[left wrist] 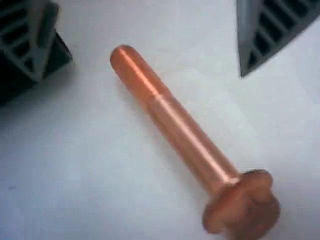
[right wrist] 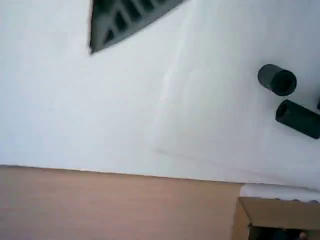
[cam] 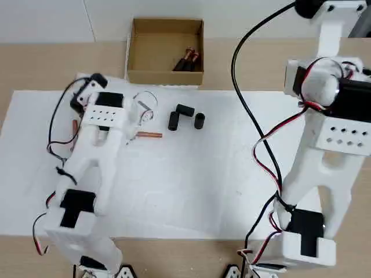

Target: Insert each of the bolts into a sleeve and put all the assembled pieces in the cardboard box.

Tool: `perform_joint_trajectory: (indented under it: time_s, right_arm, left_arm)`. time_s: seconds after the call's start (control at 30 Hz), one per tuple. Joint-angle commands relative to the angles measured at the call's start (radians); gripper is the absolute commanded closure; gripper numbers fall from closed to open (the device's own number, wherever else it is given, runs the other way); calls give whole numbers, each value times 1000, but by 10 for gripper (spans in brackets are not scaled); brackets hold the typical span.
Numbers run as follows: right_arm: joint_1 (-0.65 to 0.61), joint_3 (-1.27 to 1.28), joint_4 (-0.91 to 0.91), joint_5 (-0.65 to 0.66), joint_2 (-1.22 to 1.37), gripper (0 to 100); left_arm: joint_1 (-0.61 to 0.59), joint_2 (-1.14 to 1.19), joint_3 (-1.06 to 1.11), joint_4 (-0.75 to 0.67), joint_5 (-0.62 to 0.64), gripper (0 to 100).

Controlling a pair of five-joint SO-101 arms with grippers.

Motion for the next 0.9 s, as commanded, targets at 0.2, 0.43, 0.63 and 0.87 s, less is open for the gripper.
perform_joint_trajectory:
  time_s: [0.2, 0.43, 0.63, 0.87]
  right_arm:
    - [7, 110, 1, 9, -139, 816]
    - [10, 120, 1, 9, -145, 816]
    - [10, 121, 1, 9, -143, 816]
    - [10, 123, 1, 9, -137, 816]
  left_arm:
    - [-11, 78, -4, -92, 112, 760]
    - [-32, 135, -4, -130, 157, 761]
    - [-31, 163, -4, -132, 170, 861]
    - [-23, 158, -4, -144, 167, 993]
